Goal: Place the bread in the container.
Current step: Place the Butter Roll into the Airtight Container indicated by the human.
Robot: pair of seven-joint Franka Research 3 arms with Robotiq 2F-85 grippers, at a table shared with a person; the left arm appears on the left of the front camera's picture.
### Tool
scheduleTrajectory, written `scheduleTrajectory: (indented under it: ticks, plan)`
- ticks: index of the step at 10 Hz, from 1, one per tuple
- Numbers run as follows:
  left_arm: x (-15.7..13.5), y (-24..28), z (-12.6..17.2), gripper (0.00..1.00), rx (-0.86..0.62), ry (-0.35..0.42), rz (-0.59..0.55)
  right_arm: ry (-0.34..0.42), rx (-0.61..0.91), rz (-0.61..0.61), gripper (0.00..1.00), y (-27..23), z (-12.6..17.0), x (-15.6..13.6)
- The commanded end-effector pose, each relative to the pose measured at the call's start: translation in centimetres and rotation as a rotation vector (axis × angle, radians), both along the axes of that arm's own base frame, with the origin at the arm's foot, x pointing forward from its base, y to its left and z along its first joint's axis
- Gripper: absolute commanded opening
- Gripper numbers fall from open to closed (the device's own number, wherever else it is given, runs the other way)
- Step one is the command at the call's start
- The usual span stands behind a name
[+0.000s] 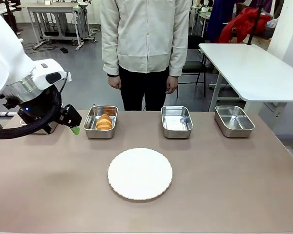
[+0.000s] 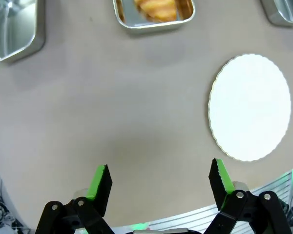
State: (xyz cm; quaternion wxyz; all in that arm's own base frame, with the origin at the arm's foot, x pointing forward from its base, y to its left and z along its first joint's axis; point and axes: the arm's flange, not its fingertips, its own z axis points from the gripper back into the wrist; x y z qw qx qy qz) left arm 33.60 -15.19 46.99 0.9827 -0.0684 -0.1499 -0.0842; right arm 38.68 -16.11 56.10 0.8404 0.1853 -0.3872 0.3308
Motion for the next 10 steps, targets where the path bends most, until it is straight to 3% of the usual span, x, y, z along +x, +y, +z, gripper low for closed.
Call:
scheduleTrajectory:
  ticks: [1,2,10]
  plan:
    - [-0.5,0.3,-1.8,1.0,0.021,0.04,-0.027,-0.027,0.011,0.017,1.0,-0.1,0.1,0.2]
    - [0.0,0.0,0.0,1.0,0.0,0.0,0.0,-0.027,0.011,0.017,1.0,-0.1,0.1,0.2]
    - [0.0,0.0,0.0,1.0,0.0,0.0,0.0,-0.027,0.011,0.017,1.0,-0.1,0.1,0.2]
